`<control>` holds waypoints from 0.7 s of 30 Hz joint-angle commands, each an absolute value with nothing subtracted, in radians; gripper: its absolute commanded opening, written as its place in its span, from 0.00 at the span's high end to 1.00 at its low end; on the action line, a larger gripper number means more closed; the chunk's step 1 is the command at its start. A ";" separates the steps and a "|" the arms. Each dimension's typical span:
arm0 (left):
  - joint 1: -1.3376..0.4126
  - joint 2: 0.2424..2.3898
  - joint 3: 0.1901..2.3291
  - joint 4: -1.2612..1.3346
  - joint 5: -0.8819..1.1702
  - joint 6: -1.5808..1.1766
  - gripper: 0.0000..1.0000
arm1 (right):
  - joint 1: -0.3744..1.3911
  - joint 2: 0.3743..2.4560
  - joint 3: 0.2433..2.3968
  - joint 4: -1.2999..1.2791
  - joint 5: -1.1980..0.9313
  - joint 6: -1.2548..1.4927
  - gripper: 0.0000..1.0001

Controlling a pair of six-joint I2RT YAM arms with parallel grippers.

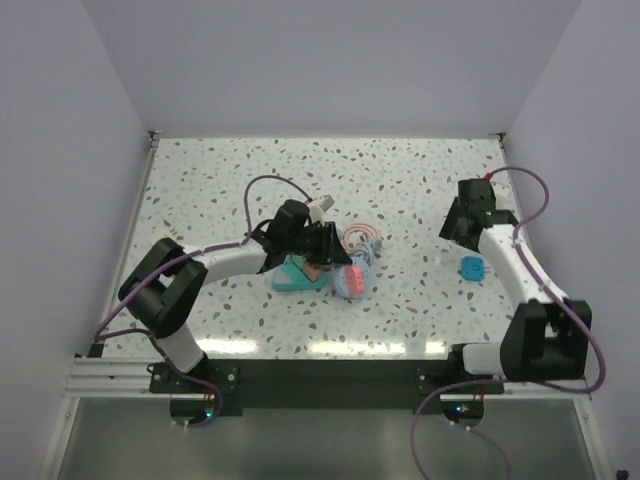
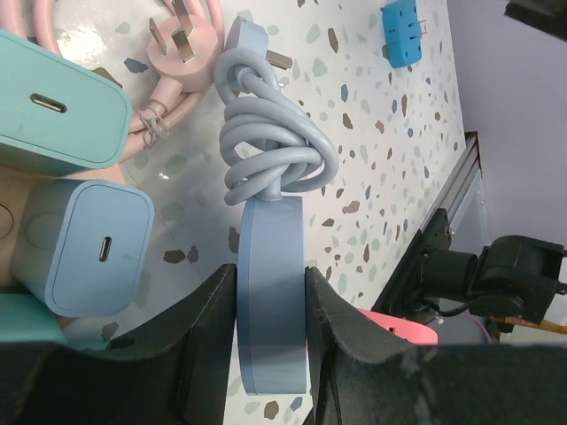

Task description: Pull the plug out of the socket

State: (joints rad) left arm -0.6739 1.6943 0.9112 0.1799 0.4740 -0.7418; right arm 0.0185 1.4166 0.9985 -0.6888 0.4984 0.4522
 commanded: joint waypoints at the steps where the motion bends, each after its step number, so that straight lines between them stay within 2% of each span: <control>1: -0.675 1.650 0.916 0.294 0.457 -0.788 1.00 | 0.075 1.217 0.954 -0.582 0.199 0.382 0.10; 2: -0.675 1.655 0.914 0.305 0.462 -0.798 1.00 | 0.086 1.178 0.931 -0.546 -0.007 0.358 0.12; 4: -0.675 1.666 0.904 0.327 0.477 -0.810 1.00 | 0.133 1.111 0.891 -0.497 -0.189 0.322 0.13; 9: -0.675 1.681 0.890 0.362 0.482 -0.841 1.00 | 0.302 1.026 0.856 -0.431 -0.458 0.318 0.16; 14: -0.675 1.684 0.897 0.368 0.479 -0.856 1.00 | 0.474 1.048 0.865 -0.462 -0.436 0.269 0.18; 21: -0.675 1.678 0.891 0.373 0.489 -0.876 1.00 | 0.572 1.120 0.848 -0.425 -0.370 0.250 0.25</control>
State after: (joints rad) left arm -0.6754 1.6955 0.8848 0.2497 0.4667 -0.8356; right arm 0.5327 1.0798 0.8524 -0.4660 -0.3817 0.2829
